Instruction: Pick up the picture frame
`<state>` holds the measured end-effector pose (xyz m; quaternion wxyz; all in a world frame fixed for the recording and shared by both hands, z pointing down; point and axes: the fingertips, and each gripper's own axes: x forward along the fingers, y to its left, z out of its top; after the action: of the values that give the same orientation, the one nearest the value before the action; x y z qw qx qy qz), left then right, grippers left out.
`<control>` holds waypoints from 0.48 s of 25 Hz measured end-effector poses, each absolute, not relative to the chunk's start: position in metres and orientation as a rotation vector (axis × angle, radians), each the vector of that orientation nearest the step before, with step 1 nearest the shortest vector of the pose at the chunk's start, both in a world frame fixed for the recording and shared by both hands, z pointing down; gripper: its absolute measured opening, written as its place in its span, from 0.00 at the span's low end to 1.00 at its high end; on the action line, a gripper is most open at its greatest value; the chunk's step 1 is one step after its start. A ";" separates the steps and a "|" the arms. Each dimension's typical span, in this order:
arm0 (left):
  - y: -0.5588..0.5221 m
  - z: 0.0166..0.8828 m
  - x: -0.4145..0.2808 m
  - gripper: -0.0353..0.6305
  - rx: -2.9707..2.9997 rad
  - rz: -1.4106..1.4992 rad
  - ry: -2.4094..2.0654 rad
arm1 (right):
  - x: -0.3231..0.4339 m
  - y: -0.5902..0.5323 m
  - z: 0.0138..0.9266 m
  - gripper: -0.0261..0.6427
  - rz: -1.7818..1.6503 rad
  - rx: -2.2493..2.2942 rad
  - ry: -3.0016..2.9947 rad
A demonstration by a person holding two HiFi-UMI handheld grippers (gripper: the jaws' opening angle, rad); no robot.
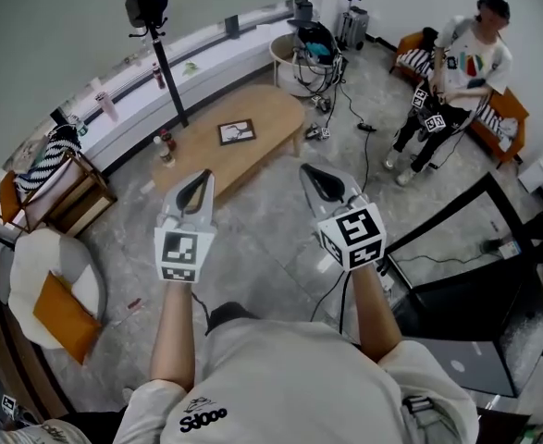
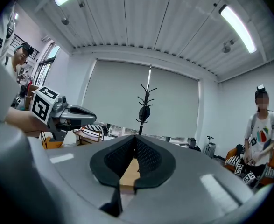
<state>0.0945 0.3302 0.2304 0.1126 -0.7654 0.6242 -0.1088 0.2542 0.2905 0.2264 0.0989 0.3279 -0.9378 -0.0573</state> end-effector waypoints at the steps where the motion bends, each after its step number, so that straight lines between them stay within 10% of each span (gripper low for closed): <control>1: 0.329 0.230 0.099 0.06 -2.243 -0.323 1.836 | 0.258 0.289 0.228 0.04 -0.162 0.961 -2.777; 12: 0.286 0.241 0.086 0.06 -2.243 -0.316 1.844 | 0.246 0.241 0.243 0.04 -0.094 0.962 -2.786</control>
<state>0.0863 0.2856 0.2412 0.1101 -0.7632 0.6276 -0.1076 0.2456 0.2414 0.2429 0.0960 0.3246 -0.9404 -0.0318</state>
